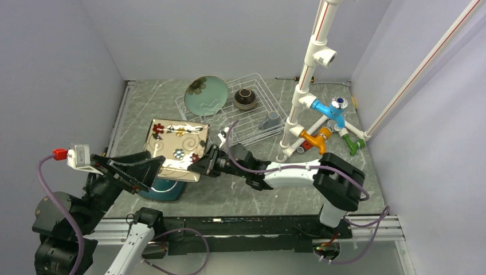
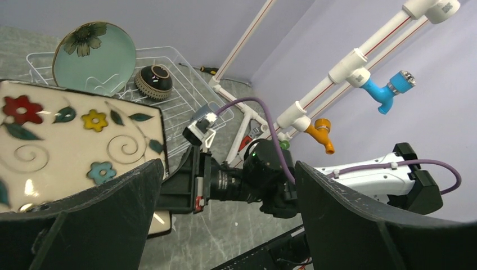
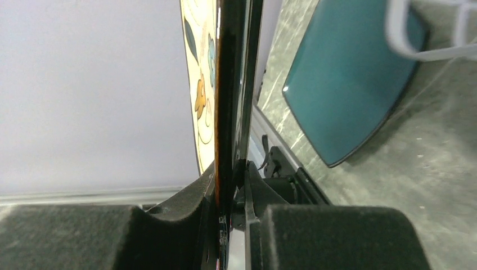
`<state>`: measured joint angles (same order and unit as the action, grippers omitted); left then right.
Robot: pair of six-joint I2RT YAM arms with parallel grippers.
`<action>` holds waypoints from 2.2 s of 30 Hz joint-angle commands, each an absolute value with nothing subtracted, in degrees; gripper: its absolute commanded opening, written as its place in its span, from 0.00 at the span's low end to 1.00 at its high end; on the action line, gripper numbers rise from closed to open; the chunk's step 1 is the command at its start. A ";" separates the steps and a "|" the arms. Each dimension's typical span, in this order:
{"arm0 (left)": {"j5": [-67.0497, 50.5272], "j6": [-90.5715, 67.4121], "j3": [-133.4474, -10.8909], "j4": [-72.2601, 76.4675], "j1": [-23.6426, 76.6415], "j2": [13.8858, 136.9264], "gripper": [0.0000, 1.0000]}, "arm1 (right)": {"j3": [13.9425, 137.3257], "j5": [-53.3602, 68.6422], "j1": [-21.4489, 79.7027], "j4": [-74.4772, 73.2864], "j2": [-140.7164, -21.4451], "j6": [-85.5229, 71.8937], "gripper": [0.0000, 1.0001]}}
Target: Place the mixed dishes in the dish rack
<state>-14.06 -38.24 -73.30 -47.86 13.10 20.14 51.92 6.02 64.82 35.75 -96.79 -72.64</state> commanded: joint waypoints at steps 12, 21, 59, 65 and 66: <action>-8.64 -30.31 -57.10 -47.87 13.27 25.33 0.93 | 44.02 19.78 55.30 38.14 -73.01 -62.05 0.00; -9.05 -26.75 -55.16 -48.78 13.27 24.39 0.94 | 41.08 27.07 54.16 36.41 -66.27 -57.40 0.00; -40.98 -40.74 -50.63 -33.47 13.27 22.15 0.59 | 34.80 38.11 53.45 38.82 -52.27 -52.11 0.00; -45.62 -40.23 -49.91 -30.77 13.27 23.49 0.25 | 35.23 38.49 53.44 37.33 -51.90 -51.08 0.00; -45.82 -40.78 -49.65 -30.05 13.27 23.21 0.26 | 35.03 38.25 53.31 37.19 -51.65 -51.13 0.00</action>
<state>-39.55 -41.60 -49.01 -34.22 12.93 23.07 31.79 37.43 53.04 24.38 -54.74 -52.23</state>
